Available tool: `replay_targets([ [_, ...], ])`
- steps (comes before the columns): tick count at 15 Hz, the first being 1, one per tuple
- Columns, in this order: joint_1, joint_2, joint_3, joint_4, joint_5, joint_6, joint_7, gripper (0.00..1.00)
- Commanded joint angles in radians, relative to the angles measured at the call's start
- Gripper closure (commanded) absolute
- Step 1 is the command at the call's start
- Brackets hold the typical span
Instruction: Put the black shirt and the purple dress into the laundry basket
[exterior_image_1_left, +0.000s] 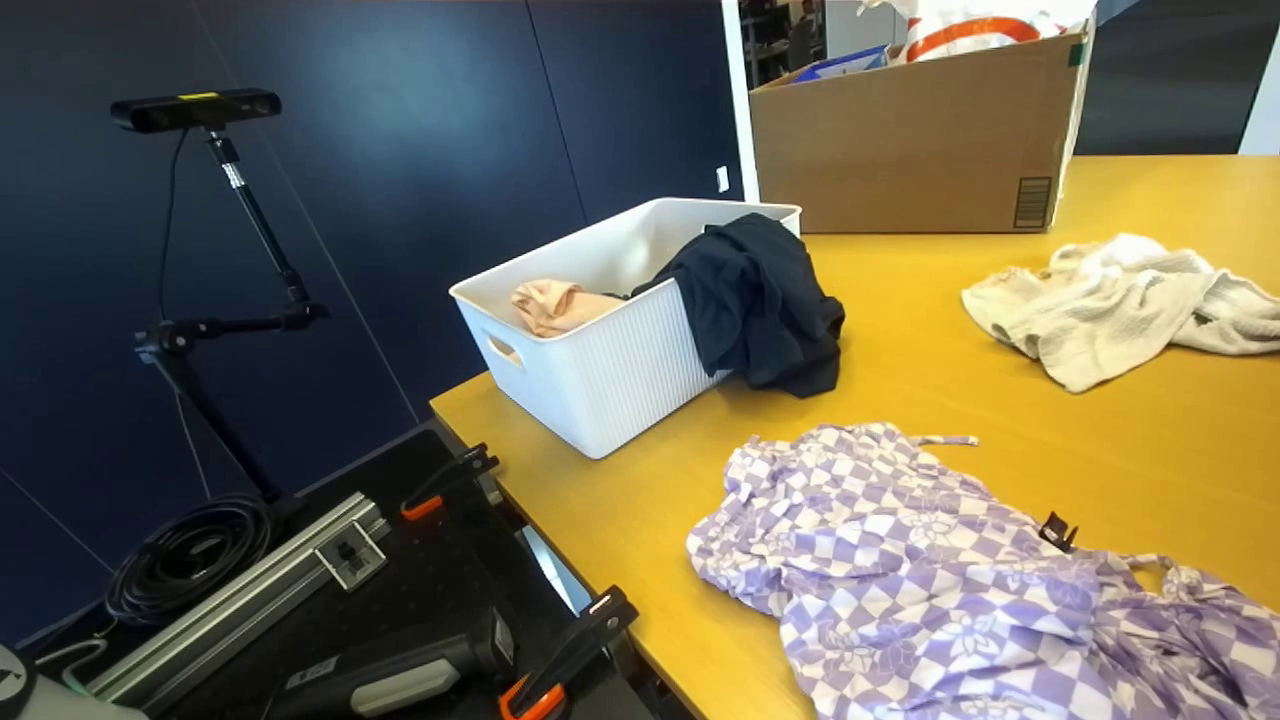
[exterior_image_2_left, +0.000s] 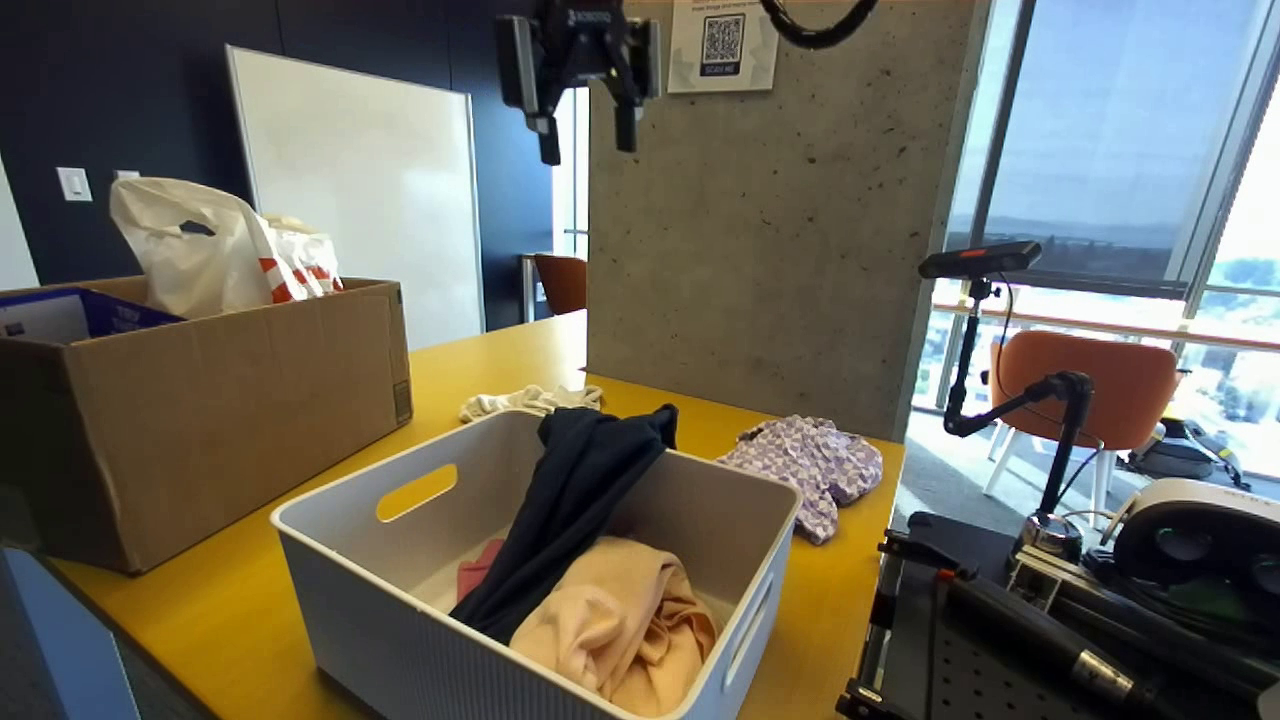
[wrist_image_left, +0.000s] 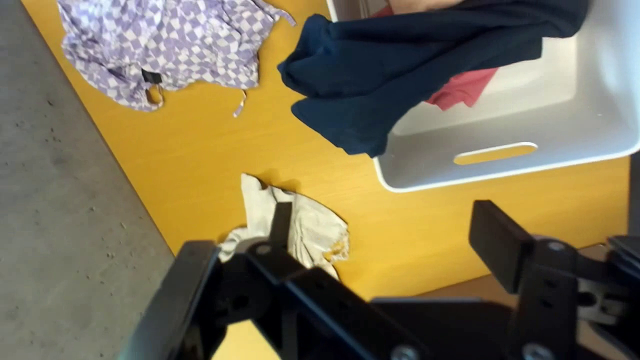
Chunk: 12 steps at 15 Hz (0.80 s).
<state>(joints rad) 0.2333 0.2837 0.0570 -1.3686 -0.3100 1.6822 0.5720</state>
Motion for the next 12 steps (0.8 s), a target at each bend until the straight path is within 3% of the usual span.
replay_targets([
  [1, -0.117, -0.051, -0.036, -0.138, 0.128, 0.081, -0.102, 0.00],
  [7, -0.233, 0.053, -0.067, -0.240, 0.236, 0.218, -0.358, 0.00],
  [12, -0.198, 0.187, -0.072, -0.320, 0.221, 0.454, -0.253, 0.00],
])
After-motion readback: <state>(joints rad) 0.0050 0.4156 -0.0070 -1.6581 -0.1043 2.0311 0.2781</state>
